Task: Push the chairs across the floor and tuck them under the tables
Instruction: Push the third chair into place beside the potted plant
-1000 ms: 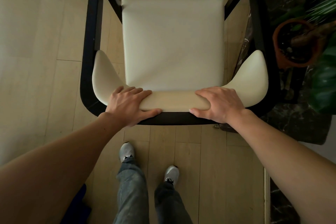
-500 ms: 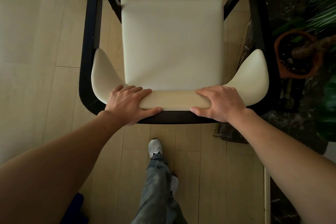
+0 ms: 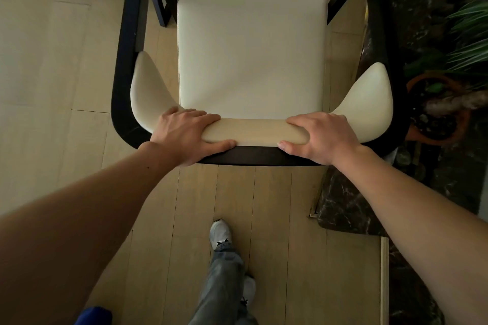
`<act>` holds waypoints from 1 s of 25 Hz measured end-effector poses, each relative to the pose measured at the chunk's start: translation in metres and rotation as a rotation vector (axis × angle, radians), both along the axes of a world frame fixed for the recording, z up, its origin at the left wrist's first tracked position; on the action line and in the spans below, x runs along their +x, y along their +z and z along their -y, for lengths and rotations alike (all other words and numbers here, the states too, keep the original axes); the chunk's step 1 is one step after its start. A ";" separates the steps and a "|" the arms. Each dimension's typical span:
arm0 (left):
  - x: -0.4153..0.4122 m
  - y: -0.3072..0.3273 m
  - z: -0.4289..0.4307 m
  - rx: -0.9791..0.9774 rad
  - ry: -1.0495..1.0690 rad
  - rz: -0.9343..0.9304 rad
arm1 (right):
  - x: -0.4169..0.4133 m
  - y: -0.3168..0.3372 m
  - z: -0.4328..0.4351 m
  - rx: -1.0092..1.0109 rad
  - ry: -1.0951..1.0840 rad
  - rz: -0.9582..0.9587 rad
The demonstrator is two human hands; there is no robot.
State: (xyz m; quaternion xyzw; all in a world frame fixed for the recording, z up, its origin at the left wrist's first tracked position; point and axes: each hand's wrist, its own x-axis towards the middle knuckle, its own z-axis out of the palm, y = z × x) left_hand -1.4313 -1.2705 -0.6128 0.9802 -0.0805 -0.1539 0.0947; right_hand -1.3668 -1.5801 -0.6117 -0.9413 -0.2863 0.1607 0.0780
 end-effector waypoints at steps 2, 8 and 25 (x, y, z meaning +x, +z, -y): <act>0.021 -0.001 -0.004 -0.007 0.000 -0.002 | 0.021 0.000 -0.004 -0.004 0.001 -0.004; 0.094 -0.004 -0.021 -0.003 0.007 -0.016 | 0.092 0.001 -0.022 -0.037 -0.014 -0.023; 0.187 -0.005 -0.038 -0.014 0.019 -0.060 | 0.182 0.004 -0.041 -0.090 -0.049 -0.086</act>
